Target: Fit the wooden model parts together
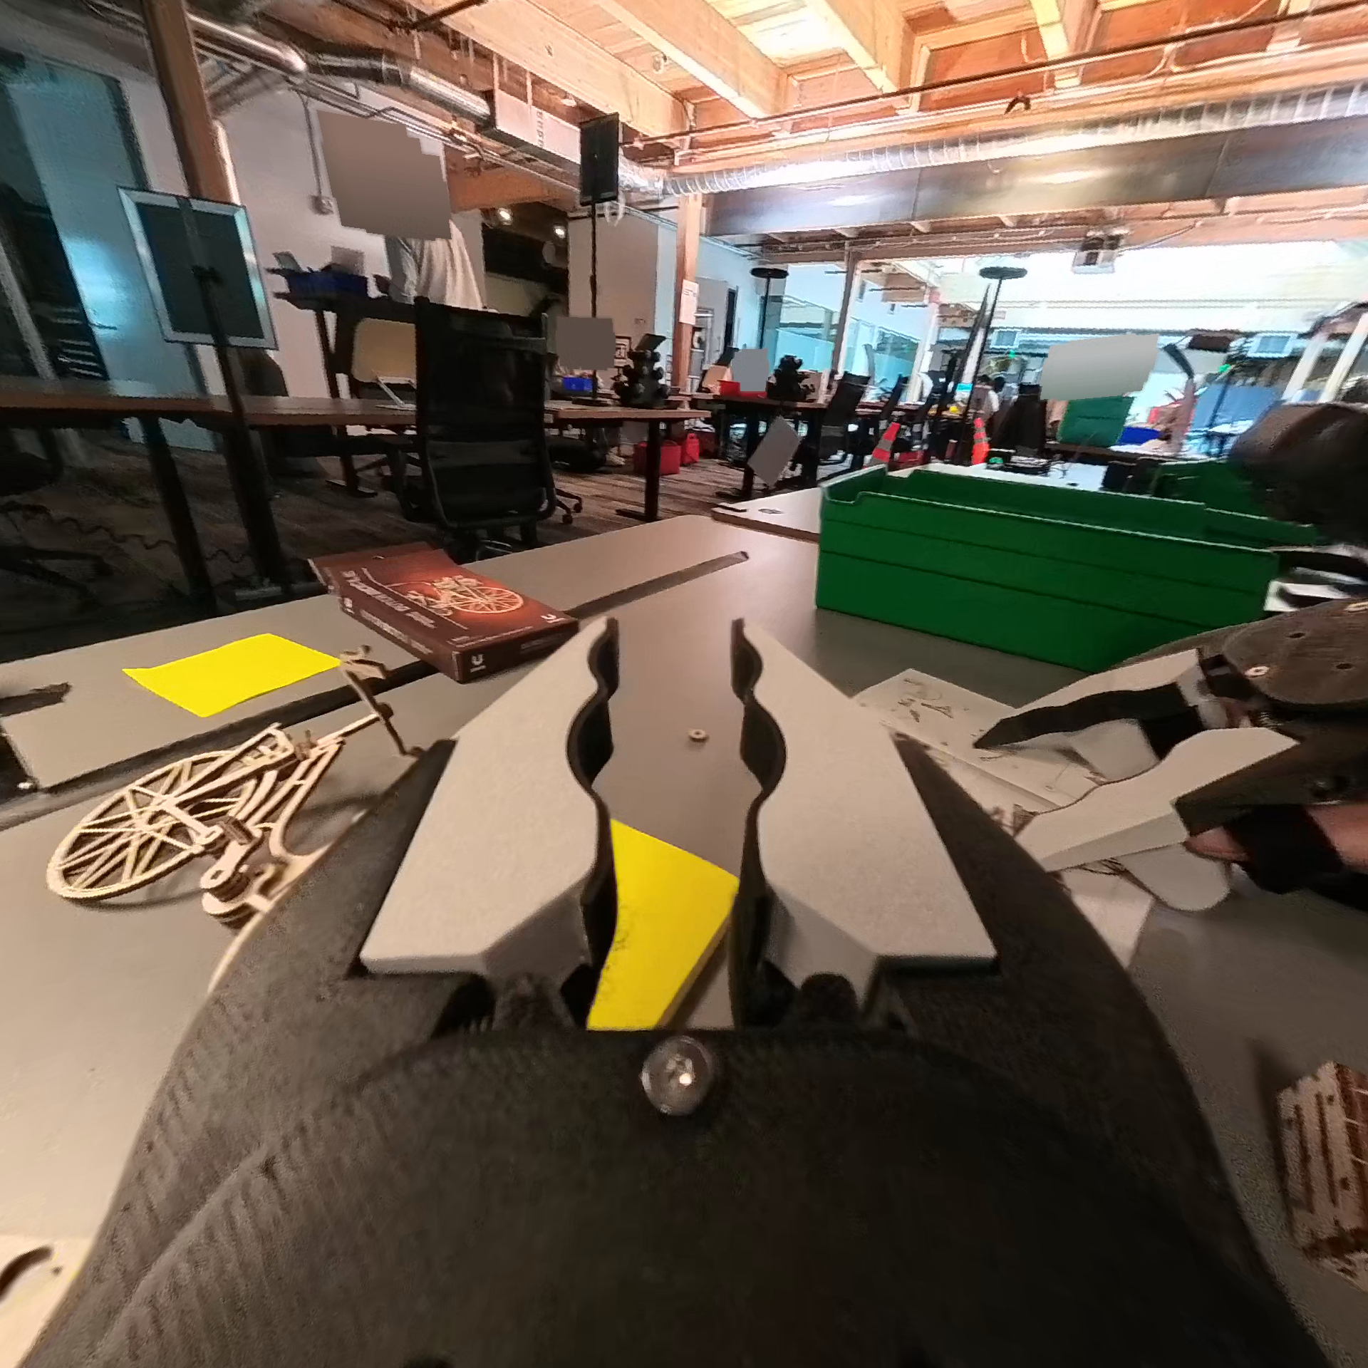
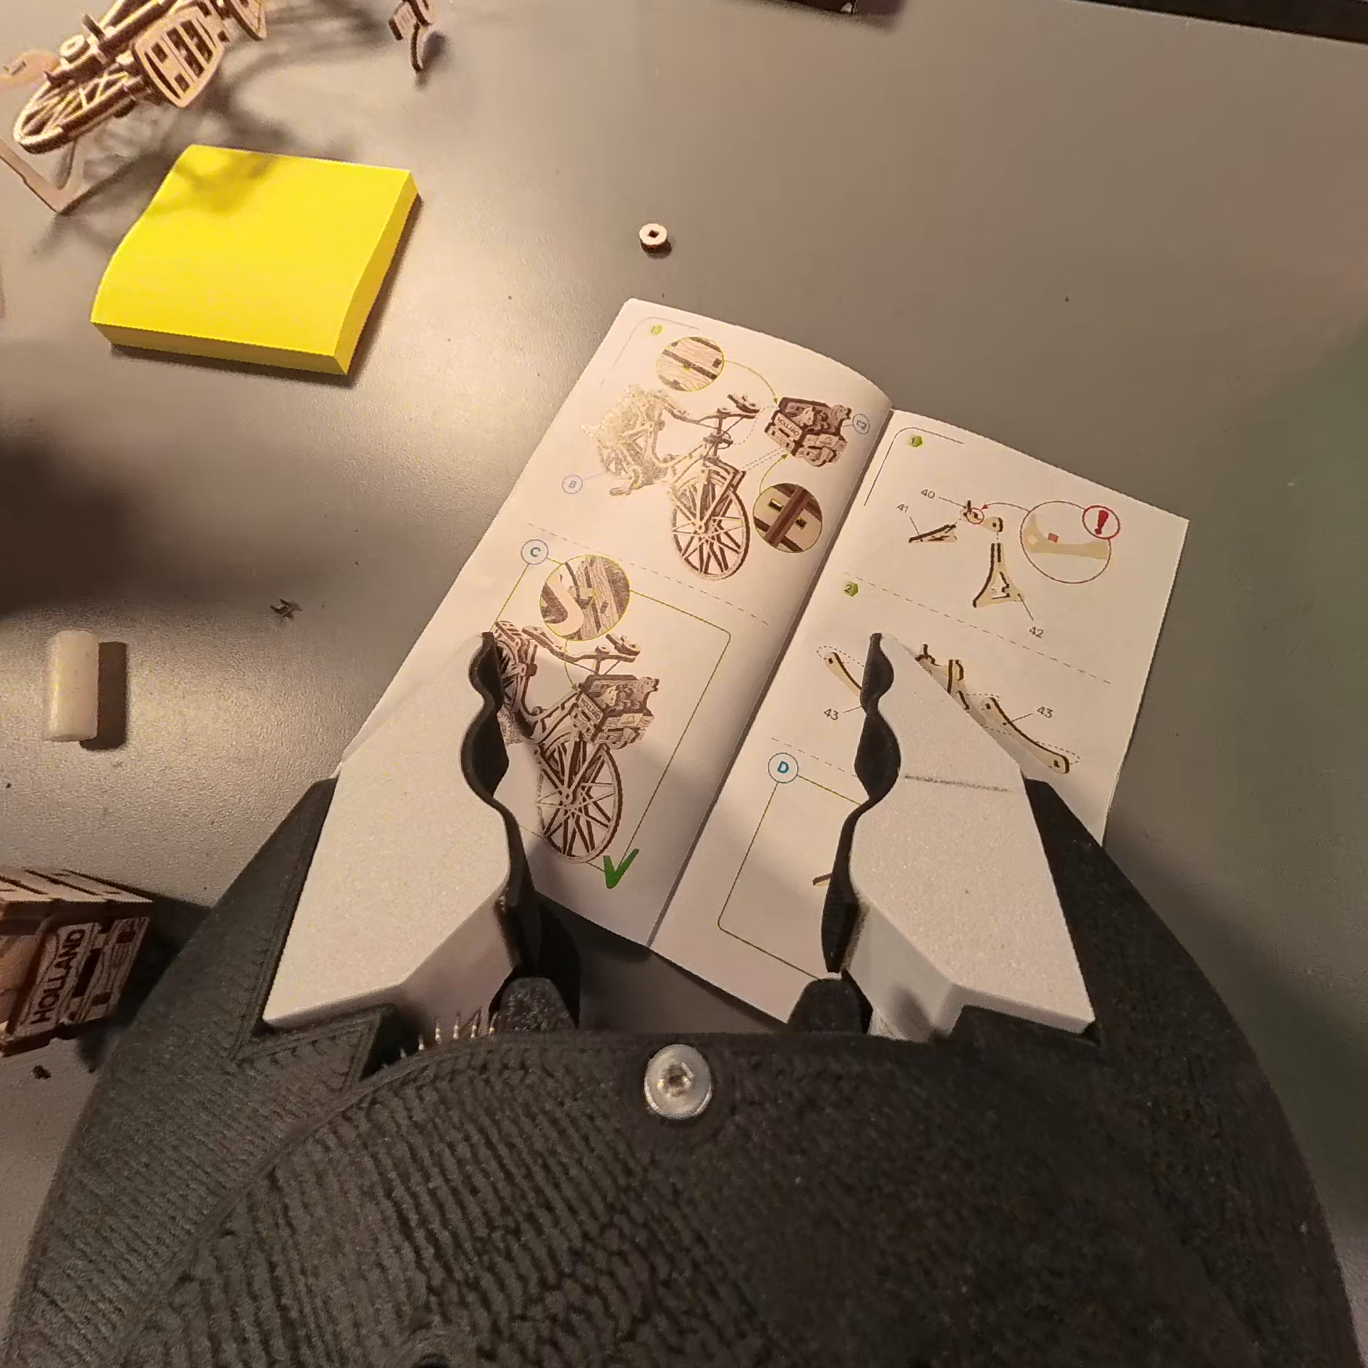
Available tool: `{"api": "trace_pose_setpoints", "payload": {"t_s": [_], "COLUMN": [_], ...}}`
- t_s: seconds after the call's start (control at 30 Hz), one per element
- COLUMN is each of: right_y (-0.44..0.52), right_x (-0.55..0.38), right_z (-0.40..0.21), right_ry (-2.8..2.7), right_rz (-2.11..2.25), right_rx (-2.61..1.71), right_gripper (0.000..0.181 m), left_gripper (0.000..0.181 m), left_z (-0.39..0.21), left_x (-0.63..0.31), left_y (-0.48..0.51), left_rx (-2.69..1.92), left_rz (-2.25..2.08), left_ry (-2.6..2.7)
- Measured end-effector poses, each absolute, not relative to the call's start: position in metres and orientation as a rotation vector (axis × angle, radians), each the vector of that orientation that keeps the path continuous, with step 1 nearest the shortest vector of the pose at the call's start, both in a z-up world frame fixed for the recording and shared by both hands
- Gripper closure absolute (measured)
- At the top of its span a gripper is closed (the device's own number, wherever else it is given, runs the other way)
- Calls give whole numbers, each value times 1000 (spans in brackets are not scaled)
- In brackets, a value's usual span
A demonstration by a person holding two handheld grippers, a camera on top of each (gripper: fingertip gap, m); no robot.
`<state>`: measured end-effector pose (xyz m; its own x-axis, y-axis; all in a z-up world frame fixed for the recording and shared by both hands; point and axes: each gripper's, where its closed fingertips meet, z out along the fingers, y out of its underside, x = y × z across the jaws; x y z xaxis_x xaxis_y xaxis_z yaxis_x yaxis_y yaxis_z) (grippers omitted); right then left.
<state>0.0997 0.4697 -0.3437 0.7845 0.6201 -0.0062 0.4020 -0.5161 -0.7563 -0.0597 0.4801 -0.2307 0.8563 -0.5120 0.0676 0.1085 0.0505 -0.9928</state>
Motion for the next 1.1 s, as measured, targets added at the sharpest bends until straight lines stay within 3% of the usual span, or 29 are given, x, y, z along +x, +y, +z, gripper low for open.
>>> {"api": "trace_pose_setpoints", "payload": {"t_s": [0.23,0.37,0.83,1.1], "right_y": [470,469,448,439], "right_x": [100,92,87,99], "right_z": [-336,-314,-238,-221], "right_ry": [-772,-821,-718,-644], "right_rz": [333,253,259,218], "right_rx": [-2119,-1959,-1466,-1340], "right_gripper": [90,96,99,100], "left_gripper": [151,152,149,147], "left_z": [-211,-174,-150,-164], "left_x": [-77,-111,-237,-248], "left_y": [470,432,272,231], "left_rx": [-1338,-1098,-1083,-1117], "left_rz": [-345,-55,251,253], "left_ry": [304,251,71,65]}}
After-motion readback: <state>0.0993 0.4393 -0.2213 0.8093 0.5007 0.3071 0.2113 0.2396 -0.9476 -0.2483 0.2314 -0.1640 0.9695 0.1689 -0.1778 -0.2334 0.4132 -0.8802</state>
